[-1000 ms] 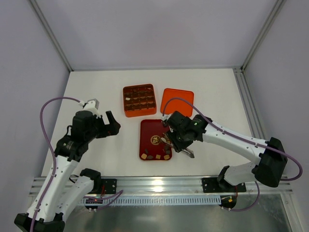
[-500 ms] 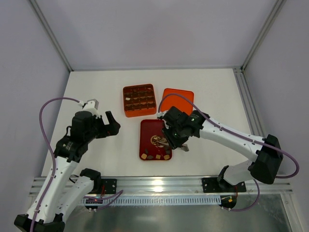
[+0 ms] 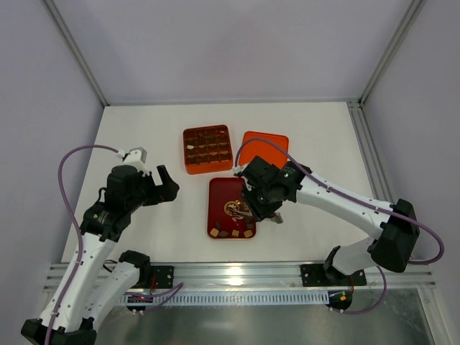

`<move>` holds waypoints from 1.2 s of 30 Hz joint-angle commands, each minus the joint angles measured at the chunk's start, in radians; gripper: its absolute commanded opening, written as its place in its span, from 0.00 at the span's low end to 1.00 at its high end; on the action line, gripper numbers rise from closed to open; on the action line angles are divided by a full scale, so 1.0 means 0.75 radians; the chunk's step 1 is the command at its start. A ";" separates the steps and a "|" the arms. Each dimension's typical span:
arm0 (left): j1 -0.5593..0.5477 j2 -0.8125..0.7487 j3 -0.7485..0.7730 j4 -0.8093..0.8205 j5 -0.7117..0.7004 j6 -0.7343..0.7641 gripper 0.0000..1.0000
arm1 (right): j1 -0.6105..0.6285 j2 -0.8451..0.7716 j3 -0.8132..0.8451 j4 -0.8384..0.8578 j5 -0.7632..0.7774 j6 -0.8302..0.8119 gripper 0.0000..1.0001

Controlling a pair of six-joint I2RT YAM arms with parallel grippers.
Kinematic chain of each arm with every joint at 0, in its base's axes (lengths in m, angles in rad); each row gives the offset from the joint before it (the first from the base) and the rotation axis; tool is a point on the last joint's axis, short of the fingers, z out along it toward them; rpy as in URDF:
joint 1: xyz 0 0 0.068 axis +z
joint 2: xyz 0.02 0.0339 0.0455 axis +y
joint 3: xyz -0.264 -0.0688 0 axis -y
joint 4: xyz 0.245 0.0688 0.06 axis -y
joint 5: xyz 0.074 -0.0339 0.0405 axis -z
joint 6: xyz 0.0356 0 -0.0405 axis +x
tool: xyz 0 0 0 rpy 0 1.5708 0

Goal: Pack the chocolate

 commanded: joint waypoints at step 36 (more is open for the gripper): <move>-0.004 -0.007 -0.003 0.031 -0.013 -0.014 1.00 | -0.005 -0.052 -0.041 -0.024 -0.064 -0.056 0.40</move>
